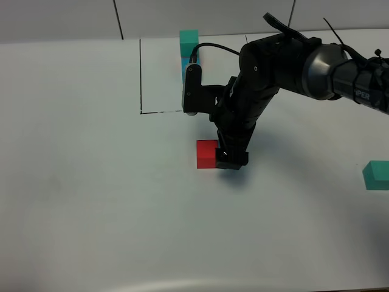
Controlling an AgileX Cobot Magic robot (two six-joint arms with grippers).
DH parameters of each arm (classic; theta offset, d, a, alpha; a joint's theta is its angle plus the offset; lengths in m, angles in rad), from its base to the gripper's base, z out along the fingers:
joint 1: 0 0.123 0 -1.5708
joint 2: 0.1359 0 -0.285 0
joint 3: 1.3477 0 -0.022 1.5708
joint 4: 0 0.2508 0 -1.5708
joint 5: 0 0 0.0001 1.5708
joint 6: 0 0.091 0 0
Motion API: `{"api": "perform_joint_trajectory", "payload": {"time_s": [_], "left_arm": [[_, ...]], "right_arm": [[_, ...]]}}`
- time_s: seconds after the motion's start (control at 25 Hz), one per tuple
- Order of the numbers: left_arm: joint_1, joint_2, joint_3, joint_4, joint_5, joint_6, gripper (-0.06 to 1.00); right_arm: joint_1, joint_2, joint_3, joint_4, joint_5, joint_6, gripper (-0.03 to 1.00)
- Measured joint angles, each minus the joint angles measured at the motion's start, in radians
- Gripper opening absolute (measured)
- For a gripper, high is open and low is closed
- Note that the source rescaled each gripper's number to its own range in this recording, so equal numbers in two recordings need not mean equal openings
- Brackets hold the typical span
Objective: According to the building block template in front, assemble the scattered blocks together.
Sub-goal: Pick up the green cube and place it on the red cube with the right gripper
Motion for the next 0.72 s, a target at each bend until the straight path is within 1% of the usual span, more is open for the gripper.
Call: {"api": "perform_joint_trajectory", "payload": {"time_s": [0.28,0.44,0.6,0.72], "left_arm": [[0.000,0.000,0.000,0.000,0.000,0.000,0.16],[0.000,0.000,0.000,0.000,0.000,0.001,0.16],[0.000,0.000,0.000,0.000,0.000,0.001,0.16],[0.000,0.000,0.000,0.000,0.000,0.001,0.16]], "right_arm": [[0.000,0.078,-0.094,-0.002,0.071,0.048,0.76],[0.000,0.081,-0.102,-0.011,0.099,0.060,0.75],[-0.010,0.080,-0.103,-0.057,0.163,0.091,0.75],[-0.032,0.064,-0.103,-0.063,0.201,0.109,0.75]]}}
